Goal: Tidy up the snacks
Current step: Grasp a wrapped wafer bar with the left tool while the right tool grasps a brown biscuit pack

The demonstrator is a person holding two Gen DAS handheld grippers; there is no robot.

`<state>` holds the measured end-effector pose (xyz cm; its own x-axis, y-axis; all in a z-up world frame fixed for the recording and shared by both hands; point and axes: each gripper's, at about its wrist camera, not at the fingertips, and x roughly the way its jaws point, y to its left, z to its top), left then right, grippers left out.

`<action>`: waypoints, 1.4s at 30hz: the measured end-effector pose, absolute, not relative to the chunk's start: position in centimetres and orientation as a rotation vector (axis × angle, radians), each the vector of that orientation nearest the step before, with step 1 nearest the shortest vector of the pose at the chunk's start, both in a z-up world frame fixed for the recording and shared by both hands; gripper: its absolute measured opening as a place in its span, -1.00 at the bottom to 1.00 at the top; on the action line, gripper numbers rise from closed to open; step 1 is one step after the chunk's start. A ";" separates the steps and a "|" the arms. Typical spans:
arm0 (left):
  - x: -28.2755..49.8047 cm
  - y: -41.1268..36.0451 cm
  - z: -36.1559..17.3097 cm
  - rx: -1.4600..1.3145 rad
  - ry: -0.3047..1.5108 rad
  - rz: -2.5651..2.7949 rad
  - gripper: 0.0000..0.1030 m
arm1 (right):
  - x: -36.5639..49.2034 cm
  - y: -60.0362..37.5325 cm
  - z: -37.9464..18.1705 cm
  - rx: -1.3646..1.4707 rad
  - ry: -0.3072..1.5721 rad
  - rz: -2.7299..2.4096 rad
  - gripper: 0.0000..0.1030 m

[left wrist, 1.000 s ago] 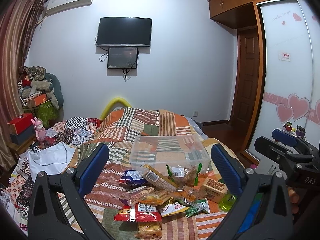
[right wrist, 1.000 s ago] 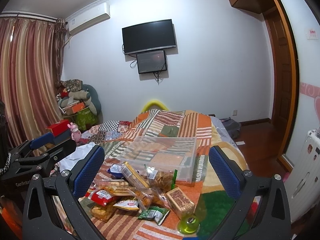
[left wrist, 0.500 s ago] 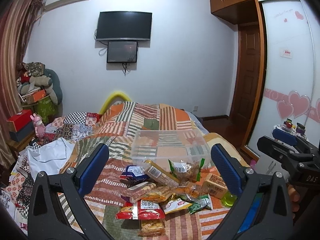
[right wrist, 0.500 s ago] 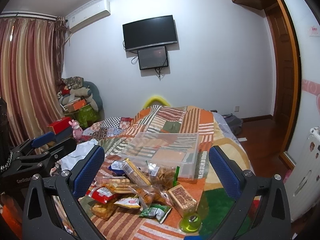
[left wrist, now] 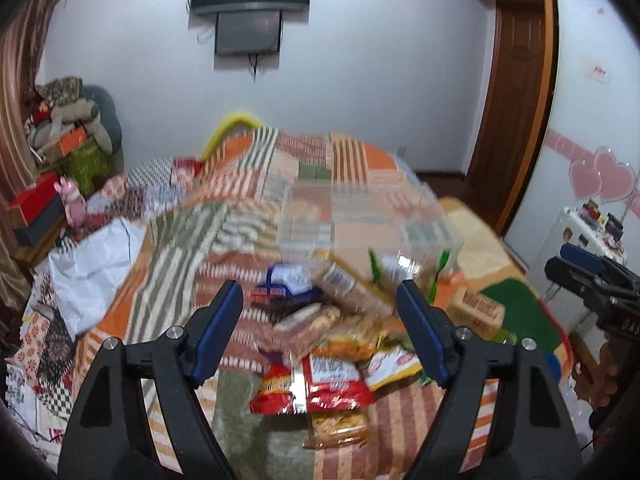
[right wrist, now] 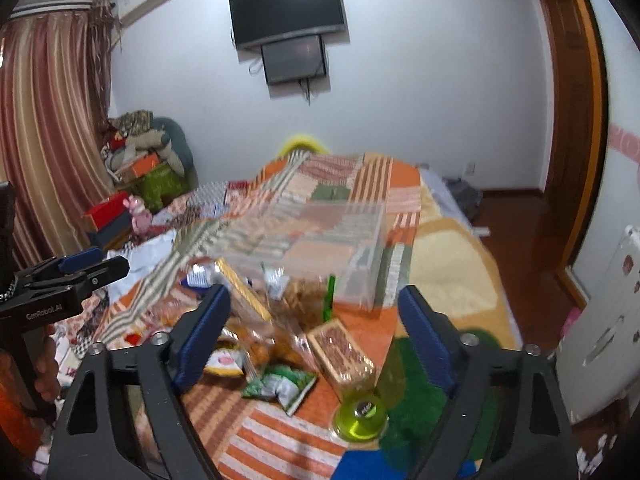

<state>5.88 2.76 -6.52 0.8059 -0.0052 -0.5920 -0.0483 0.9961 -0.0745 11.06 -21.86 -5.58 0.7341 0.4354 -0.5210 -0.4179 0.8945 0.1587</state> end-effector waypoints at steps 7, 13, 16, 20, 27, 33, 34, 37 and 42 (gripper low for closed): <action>7.5 3.3 -10.7 -0.106 0.768 0.016 0.53 | 12.8 -22.2 -8.9 0.030 0.723 0.495 0.32; 9.3 4.2 -12.3 -0.099 0.816 0.020 0.54 | 13.7 -22.8 -11.2 0.042 0.814 0.500 0.24; 10.5 5.1 -12.9 -0.123 0.834 0.023 0.54 | 14.1 -22.6 -11.9 0.045 0.840 0.498 0.16; 12.3 6.2 -13.9 -0.150 0.878 -0.001 0.53 | 14.8 -22.5 -12.4 0.049 0.864 0.507 0.03; 14.7 7.0 -16.0 -0.166 0.973 -0.054 0.45 | 15.8 -21.7 -13.0 0.016 0.881 0.515 0.02; 15.8 6.5 -17.4 -0.143 1.007 -0.097 0.45 | 16.6 -21.1 -13.8 -0.008 0.911 0.522 0.02; 15.9 6.5 -17.4 -0.149 1.004 -0.111 0.39 | 16.7 -21.0 -14.0 -0.008 0.917 0.524 0.02; 16.0 6.4 -17.6 -0.167 0.997 -0.147 0.20 | 17.0 -20.8 -14.4 -0.013 0.928 0.523 -0.04; 15.3 5.4 -17.3 -0.153 0.978 -0.197 -0.10 | 17.0 -21.0 -14.7 0.000 0.937 0.542 -0.25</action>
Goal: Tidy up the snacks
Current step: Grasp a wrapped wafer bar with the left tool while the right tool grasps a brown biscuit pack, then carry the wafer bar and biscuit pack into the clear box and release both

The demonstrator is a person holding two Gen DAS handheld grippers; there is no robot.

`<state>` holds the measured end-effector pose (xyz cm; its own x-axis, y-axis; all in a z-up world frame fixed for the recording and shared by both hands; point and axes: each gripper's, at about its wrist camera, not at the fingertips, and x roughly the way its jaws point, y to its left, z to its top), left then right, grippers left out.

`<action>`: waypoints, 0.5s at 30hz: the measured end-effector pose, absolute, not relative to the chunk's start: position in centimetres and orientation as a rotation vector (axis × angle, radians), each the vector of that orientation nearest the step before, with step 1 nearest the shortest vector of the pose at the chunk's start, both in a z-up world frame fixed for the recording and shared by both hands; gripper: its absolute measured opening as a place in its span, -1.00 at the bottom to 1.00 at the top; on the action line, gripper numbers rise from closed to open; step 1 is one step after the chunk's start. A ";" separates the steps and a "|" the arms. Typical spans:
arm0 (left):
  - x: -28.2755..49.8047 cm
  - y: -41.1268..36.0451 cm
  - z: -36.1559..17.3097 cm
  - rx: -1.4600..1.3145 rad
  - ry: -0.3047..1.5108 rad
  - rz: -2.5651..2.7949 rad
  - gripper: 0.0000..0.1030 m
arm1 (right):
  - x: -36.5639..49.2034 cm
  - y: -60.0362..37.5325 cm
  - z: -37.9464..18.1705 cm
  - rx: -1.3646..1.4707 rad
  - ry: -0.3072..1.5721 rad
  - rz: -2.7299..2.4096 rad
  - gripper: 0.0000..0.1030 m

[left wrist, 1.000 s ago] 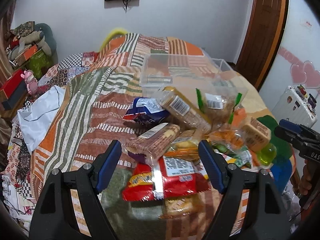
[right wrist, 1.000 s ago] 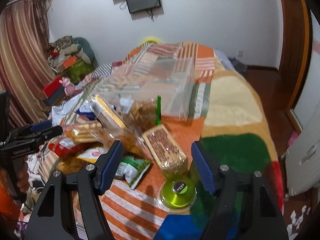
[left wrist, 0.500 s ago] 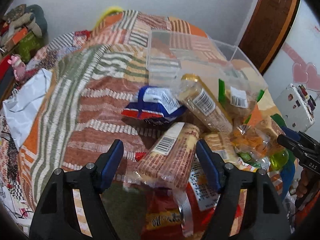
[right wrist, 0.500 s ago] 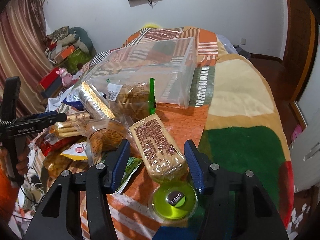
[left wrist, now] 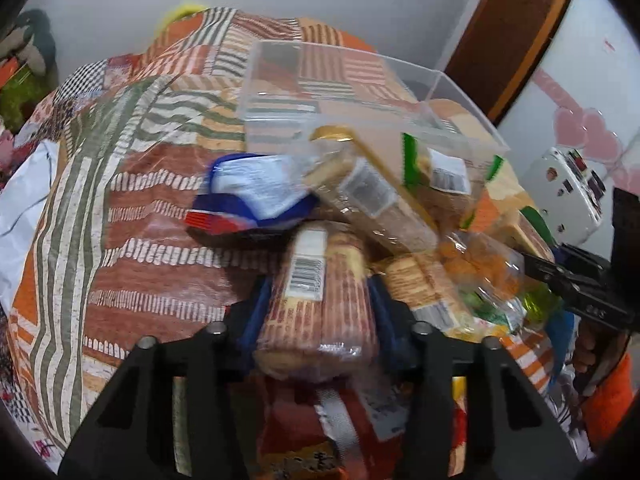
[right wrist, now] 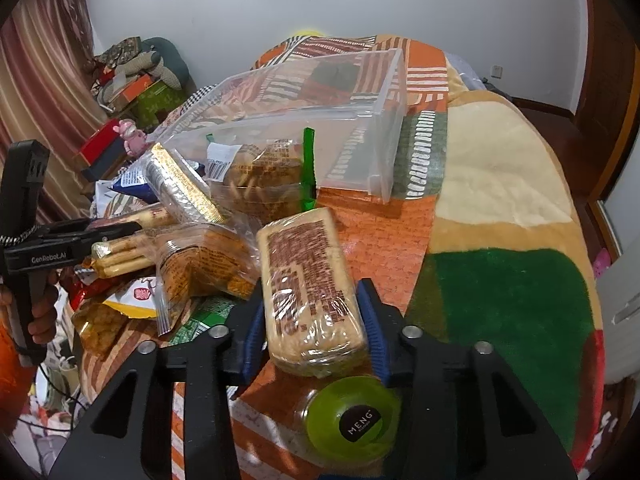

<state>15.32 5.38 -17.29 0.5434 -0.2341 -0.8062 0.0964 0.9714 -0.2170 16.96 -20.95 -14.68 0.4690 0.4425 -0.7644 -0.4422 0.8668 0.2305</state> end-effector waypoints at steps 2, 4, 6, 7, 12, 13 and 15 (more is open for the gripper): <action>15.0 4.9 -17.0 -0.115 0.967 -0.185 -0.11 | 16.8 -21.1 -14.6 0.000 0.932 0.541 -0.27; 14.6 4.4 -16.7 -0.089 0.956 -0.175 -0.12 | 16.7 -21.1 -14.4 0.009 0.925 0.538 -0.31; 14.3 4.2 -16.4 -0.083 0.947 -0.166 -0.12 | 16.6 -21.2 -14.0 0.021 0.915 0.539 -0.34; 14.2 4.2 -16.3 -0.078 0.943 -0.161 -0.12 | 16.5 -21.4 -13.8 0.026 0.908 0.538 -0.35; 13.1 4.2 -14.9 -0.065 0.906 -0.131 -0.12 | 16.3 -21.6 -12.6 0.057 0.872 0.542 -0.35; 12.8 4.4 -14.6 -0.066 0.899 -0.129 -0.12 | 16.2 -21.7 -12.3 0.061 0.864 0.543 -0.35; 12.2 4.5 -13.9 -0.071 0.880 -0.128 -0.12 | 16.0 -21.7 -11.7 0.068 0.849 0.543 -0.35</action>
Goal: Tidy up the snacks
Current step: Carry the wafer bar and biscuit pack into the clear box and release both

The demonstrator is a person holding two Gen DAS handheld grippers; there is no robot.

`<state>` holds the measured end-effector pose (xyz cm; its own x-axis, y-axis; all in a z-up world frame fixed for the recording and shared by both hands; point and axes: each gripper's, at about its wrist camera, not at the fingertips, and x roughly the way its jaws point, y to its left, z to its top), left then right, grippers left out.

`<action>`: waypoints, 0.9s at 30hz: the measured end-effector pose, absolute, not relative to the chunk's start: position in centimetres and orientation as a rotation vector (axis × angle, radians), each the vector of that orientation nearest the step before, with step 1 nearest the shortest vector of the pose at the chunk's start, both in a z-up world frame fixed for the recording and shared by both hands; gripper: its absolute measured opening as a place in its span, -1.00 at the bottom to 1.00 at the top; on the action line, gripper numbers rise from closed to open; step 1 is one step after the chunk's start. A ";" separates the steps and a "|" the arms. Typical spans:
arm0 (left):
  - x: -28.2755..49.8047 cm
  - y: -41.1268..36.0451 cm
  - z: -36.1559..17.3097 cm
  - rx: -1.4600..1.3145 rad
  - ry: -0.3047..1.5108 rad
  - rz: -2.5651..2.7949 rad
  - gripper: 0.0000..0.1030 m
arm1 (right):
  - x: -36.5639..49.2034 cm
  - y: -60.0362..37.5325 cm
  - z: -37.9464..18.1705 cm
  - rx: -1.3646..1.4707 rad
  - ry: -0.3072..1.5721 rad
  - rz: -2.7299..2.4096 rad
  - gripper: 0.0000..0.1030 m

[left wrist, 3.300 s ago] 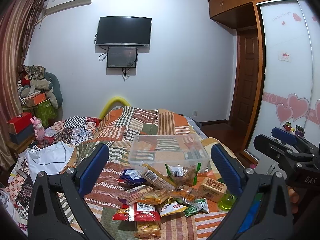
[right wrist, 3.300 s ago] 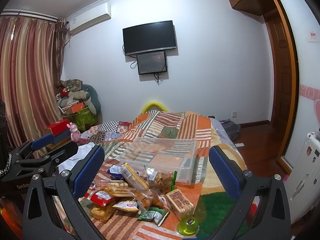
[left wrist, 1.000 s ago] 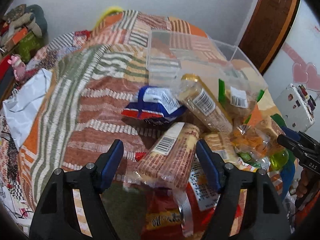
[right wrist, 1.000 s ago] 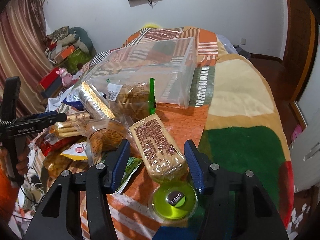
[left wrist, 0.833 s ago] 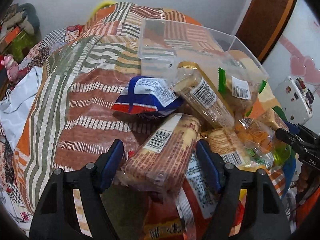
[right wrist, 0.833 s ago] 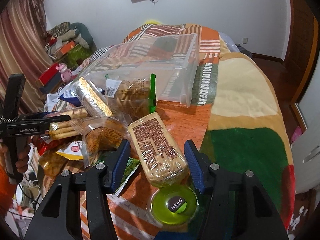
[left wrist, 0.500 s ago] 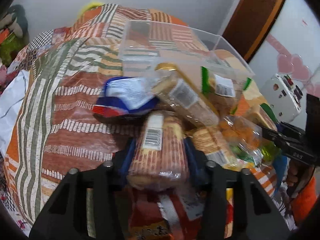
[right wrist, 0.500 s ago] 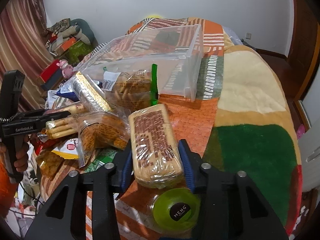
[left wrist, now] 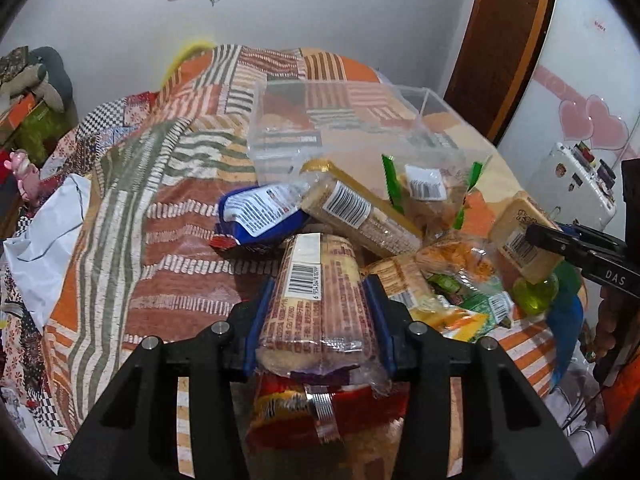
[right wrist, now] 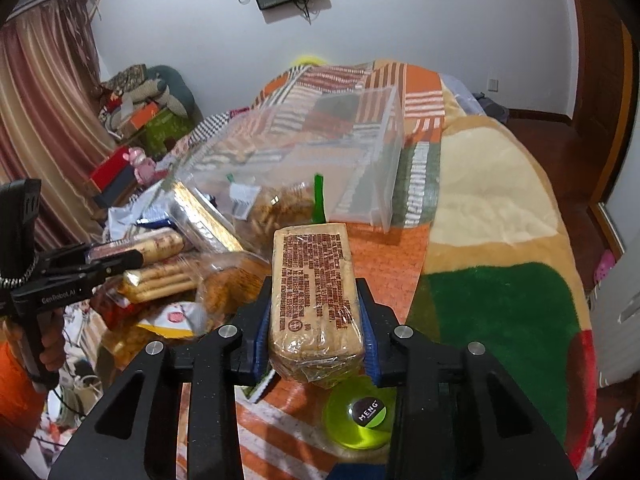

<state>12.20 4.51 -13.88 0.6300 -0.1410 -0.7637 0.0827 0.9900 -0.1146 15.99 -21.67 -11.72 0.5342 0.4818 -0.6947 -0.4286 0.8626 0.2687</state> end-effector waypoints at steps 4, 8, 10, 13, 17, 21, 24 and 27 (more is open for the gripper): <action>11.2 4.7 -12.3 -0.081 0.835 -0.131 -0.12 | 15.7 -21.9 -10.5 0.087 0.815 0.544 -0.35; 10.6 4.5 -10.6 -0.078 0.780 -0.120 -0.12 | 15.6 -22.0 -9.4 0.109 0.774 0.546 -0.35; 10.6 4.5 -9.8 -0.086 0.755 -0.118 -0.12 | 15.8 -21.9 -8.8 0.118 0.755 0.547 -0.35; 11.1 4.7 -8.6 -0.092 0.720 -0.103 -0.12 | 16.1 -21.7 -7.8 0.129 0.723 0.549 -0.35; 12.1 4.9 -7.3 -0.107 0.685 -0.097 -0.12 | 16.7 -21.1 -6.7 0.132 0.677 0.555 -0.35; 13.7 5.1 -6.2 -0.111 0.662 -0.093 -0.12 | 17.6 -20.3 -5.8 0.132 0.643 0.554 -0.35; 15.1 5.1 -5.7 -0.113 0.651 -0.094 -0.12 | 18.4 -19.8 -5.4 0.127 0.626 0.552 -0.35; 16.8 5.1 -5.6 -0.105 0.648 -0.084 -0.12 | 19.3 -19.2 -5.3 0.116 0.616 0.540 -0.35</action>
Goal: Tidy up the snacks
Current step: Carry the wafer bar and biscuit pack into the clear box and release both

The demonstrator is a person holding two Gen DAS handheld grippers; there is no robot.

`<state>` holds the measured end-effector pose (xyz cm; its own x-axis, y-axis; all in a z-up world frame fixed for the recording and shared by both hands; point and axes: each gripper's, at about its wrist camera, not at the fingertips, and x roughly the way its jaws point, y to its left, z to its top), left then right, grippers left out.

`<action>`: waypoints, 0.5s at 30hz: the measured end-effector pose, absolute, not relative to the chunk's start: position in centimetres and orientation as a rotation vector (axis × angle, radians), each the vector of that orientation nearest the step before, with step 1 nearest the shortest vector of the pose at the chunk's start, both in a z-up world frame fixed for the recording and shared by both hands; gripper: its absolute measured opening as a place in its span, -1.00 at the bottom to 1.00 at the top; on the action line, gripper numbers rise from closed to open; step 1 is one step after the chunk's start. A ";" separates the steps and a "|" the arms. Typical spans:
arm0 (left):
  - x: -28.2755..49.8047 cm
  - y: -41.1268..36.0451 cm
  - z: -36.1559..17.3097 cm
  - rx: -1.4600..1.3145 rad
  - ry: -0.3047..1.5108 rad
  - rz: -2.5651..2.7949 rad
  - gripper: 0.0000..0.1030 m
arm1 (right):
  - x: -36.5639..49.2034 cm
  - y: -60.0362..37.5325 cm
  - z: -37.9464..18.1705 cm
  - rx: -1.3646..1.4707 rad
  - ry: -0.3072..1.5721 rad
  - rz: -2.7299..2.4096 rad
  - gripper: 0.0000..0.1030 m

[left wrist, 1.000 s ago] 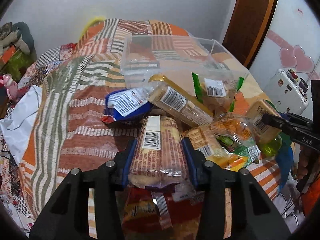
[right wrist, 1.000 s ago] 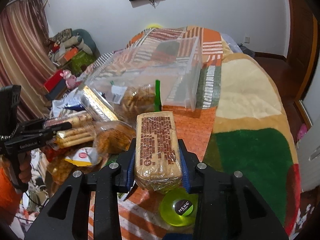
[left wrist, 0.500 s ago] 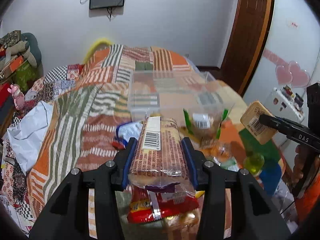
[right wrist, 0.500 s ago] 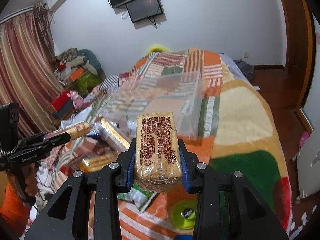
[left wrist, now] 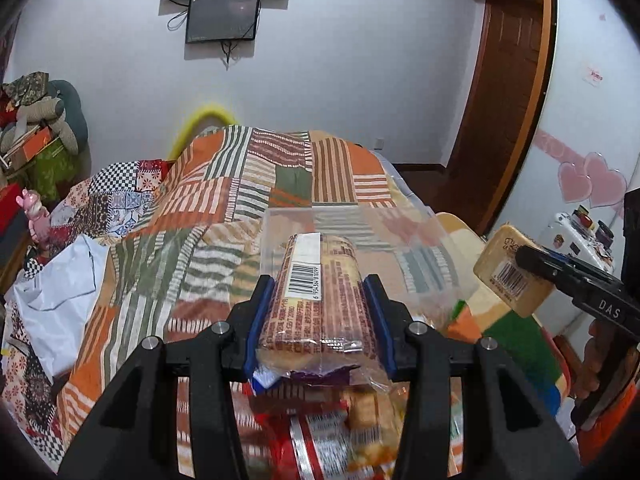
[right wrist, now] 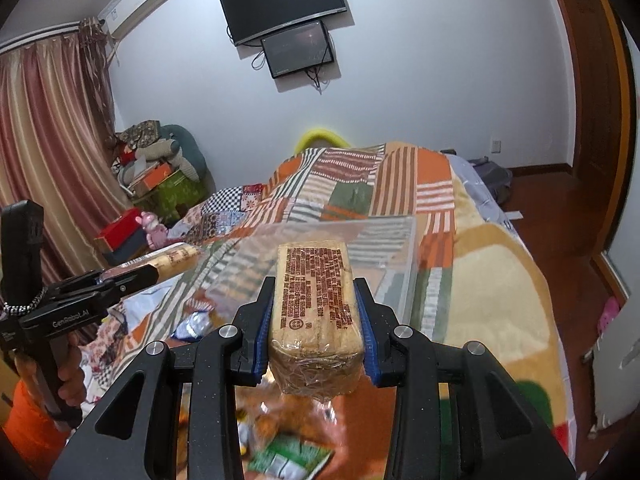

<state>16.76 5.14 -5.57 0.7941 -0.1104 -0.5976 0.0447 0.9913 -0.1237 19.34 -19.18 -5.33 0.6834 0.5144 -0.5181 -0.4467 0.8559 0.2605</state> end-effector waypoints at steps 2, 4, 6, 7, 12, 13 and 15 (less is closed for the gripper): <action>18.0 5.2 -5.7 -0.103 0.653 -0.081 -0.12 | 20.2 -18.8 -5.6 0.113 0.621 0.532 -0.35; 19.3 5.2 -5.9 -0.098 0.657 -0.071 -0.12 | 21.0 -18.6 -5.8 0.116 0.626 0.520 -0.35; 20.3 5.2 -6.3 -0.096 0.667 -0.070 -0.12 | 22.0 -18.3 -6.1 0.113 0.633 0.505 -0.35; 21.2 5.2 -6.6 -0.094 0.678 -0.072 -0.12 | 22.5 -18.2 -6.2 0.113 0.638 0.499 -0.35; 24.2 5.3 -8.0 -0.073 0.724 -0.062 -0.12 | 24.5 -17.8 -6.8 0.103 0.683 0.493 -0.35; 24.9 5.3 -8.3 -0.069 0.735 -0.059 -0.12 | 24.9 -17.7 -7.0 0.100 0.696 0.495 -0.35; 26.1 5.4 -9.0 -0.064 0.760 -0.054 -0.12 | 25.9 -17.4 -7.4 0.087 0.724 0.495 -0.35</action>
<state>26.13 5.36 -8.98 0.7239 -0.0718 -0.6861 0.0257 0.9967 -0.0771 25.93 -17.41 -7.43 0.6395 0.4630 -0.6138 -0.4043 0.8816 0.2437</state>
